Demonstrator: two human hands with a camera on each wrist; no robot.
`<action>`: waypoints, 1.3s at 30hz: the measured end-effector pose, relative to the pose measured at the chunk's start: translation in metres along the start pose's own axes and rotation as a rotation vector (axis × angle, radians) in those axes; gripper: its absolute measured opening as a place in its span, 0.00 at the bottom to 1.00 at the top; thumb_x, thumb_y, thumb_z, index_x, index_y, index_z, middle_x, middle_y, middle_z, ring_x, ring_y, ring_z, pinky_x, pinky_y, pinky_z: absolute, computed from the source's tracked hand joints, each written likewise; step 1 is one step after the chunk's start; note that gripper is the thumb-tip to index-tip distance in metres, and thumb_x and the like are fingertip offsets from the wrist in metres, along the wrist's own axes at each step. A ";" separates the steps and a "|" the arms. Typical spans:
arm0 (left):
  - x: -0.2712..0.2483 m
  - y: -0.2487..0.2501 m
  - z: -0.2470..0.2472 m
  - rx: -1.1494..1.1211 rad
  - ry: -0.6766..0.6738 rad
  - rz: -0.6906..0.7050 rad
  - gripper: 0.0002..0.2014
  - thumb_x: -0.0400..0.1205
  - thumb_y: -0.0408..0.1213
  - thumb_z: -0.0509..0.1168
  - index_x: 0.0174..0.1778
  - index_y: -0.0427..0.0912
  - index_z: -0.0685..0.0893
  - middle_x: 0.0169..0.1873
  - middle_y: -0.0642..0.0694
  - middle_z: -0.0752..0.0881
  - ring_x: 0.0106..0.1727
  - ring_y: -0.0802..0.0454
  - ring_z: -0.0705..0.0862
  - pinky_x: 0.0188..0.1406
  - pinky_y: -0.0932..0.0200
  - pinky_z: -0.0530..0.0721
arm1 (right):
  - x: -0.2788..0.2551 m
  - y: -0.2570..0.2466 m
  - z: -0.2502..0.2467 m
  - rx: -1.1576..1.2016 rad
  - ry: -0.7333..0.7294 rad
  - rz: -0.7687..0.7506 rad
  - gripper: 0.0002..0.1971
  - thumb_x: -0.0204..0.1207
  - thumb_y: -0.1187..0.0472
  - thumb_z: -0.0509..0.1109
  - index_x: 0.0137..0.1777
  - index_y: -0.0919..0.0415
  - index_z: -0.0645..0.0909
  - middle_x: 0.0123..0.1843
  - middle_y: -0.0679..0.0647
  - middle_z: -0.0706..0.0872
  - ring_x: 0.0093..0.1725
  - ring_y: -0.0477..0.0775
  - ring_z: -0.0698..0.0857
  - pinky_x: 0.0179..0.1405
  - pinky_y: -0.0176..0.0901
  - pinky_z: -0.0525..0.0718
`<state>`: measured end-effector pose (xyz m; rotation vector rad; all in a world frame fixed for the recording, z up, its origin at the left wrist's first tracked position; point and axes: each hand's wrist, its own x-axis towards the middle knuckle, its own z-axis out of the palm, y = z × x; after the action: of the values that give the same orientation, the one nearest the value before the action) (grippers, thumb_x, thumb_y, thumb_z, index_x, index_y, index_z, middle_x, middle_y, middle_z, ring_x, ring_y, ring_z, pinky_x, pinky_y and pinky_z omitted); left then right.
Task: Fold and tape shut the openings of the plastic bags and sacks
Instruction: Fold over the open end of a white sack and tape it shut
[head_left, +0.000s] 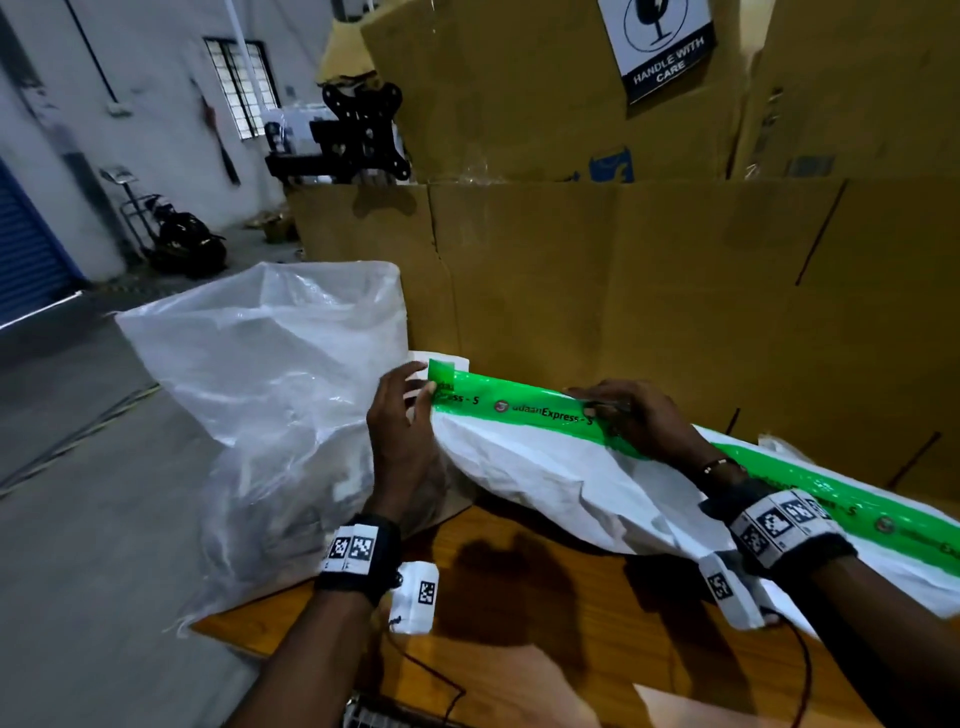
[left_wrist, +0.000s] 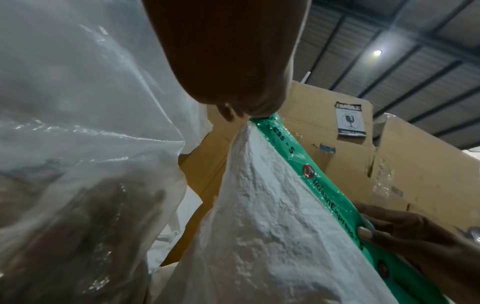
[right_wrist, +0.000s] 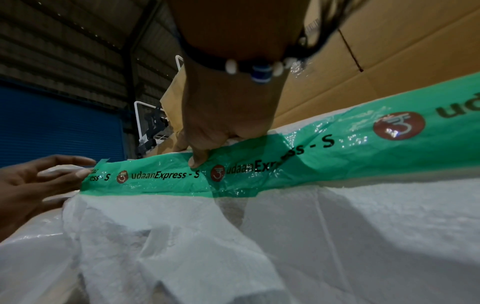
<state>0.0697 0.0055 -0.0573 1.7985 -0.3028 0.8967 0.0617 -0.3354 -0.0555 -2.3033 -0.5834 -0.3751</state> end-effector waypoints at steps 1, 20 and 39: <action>-0.002 0.001 0.001 -0.041 -0.009 -0.043 0.11 0.88 0.29 0.69 0.61 0.49 0.85 0.57 0.45 0.89 0.55 0.51 0.90 0.55 0.42 0.91 | 0.000 0.000 0.000 0.003 -0.003 -0.003 0.21 0.87 0.59 0.73 0.70 0.30 0.85 0.57 0.42 0.92 0.49 0.49 0.90 0.42 0.56 0.88; -0.007 -0.002 -0.004 0.506 -0.222 0.108 0.08 0.86 0.36 0.61 0.59 0.50 0.80 0.63 0.46 0.75 0.62 0.42 0.78 0.63 0.38 0.79 | -0.006 -0.007 0.015 -0.100 -0.044 -0.084 0.19 0.87 0.59 0.72 0.73 0.38 0.86 0.60 0.40 0.91 0.48 0.46 0.89 0.41 0.55 0.87; -0.028 0.023 0.025 0.850 -0.402 0.280 0.16 0.81 0.40 0.52 0.56 0.46 0.83 0.51 0.44 0.85 0.57 0.39 0.82 0.78 0.33 0.66 | -0.122 0.036 -0.041 -0.148 0.001 0.112 0.25 0.82 0.41 0.73 0.78 0.27 0.76 0.62 0.51 0.94 0.51 0.52 0.92 0.45 0.58 0.90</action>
<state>0.0485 -0.0319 -0.0650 2.7896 -0.4818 0.9196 -0.0283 -0.4247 -0.0993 -2.4644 -0.4361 -0.3763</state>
